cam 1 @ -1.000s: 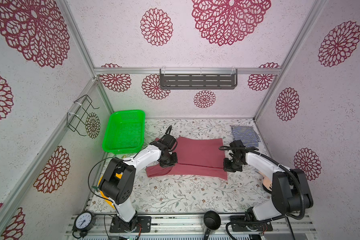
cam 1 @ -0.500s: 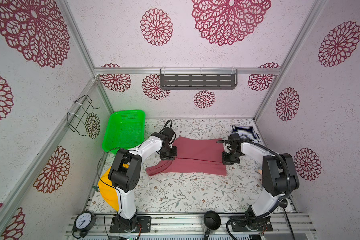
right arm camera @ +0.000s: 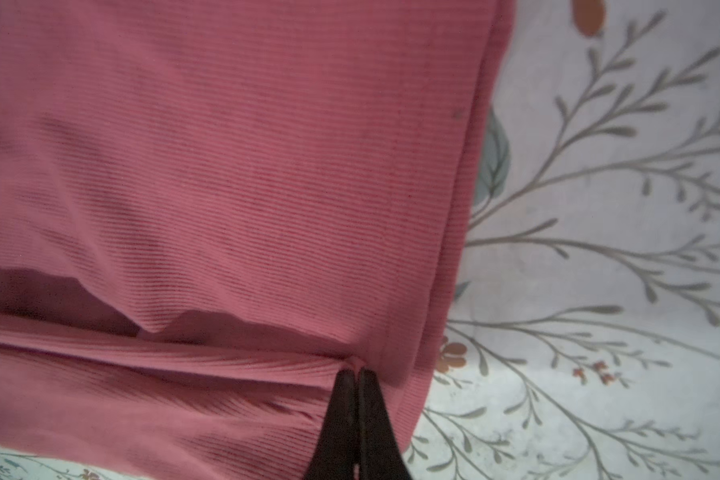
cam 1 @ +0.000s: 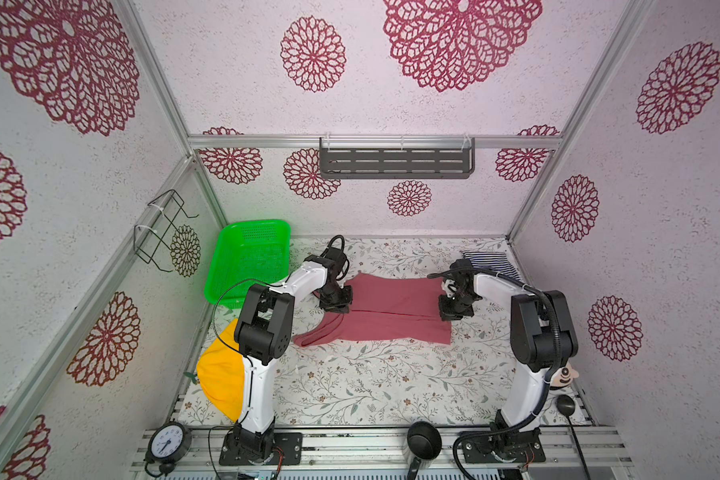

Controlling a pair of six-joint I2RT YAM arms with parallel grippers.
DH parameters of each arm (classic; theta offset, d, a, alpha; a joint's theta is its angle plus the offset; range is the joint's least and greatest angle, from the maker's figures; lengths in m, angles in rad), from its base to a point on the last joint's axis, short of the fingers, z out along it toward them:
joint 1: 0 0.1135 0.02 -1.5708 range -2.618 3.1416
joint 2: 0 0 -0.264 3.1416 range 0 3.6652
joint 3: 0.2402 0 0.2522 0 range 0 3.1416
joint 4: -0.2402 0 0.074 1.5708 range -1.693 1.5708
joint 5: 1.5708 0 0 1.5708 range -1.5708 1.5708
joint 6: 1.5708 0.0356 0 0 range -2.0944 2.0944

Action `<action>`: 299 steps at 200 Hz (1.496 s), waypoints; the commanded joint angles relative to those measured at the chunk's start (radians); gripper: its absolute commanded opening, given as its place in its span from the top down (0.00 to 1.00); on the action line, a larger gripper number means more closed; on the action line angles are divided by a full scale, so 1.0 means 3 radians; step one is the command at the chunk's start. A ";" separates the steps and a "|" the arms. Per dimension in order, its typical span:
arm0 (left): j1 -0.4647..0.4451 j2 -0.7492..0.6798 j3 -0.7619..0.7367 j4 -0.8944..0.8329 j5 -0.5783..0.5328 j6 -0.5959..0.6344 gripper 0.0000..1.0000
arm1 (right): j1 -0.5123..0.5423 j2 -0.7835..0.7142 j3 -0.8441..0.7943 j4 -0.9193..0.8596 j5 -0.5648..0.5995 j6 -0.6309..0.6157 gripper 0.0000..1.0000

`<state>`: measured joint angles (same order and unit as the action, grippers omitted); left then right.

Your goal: Fold and stack the tank tops

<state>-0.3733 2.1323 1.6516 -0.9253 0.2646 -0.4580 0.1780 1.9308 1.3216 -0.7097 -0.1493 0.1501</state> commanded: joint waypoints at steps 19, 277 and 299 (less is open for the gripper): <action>0.0192 -0.0131 0.0165 -0.0232 -0.0080 0.0193 0.38 | -0.0055 -0.0023 0.0155 -0.0113 0.0208 -0.0092 0.65; 0.0227 -0.1556 -0.1972 0.0064 -0.1242 -0.0463 0.61 | -0.0057 -0.1118 -0.0780 0.0141 0.0091 0.0146 0.53; 0.0232 -0.1542 -0.1948 0.0021 -0.1250 -0.0450 0.78 | -0.0058 -0.1105 -0.0780 0.0142 0.0098 0.0148 0.53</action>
<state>-0.3004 1.6600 1.0447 -0.9226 -0.0956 -0.6022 0.1661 1.6379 1.0878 -0.6613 -0.1314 0.1780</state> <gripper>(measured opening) 0.285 0.466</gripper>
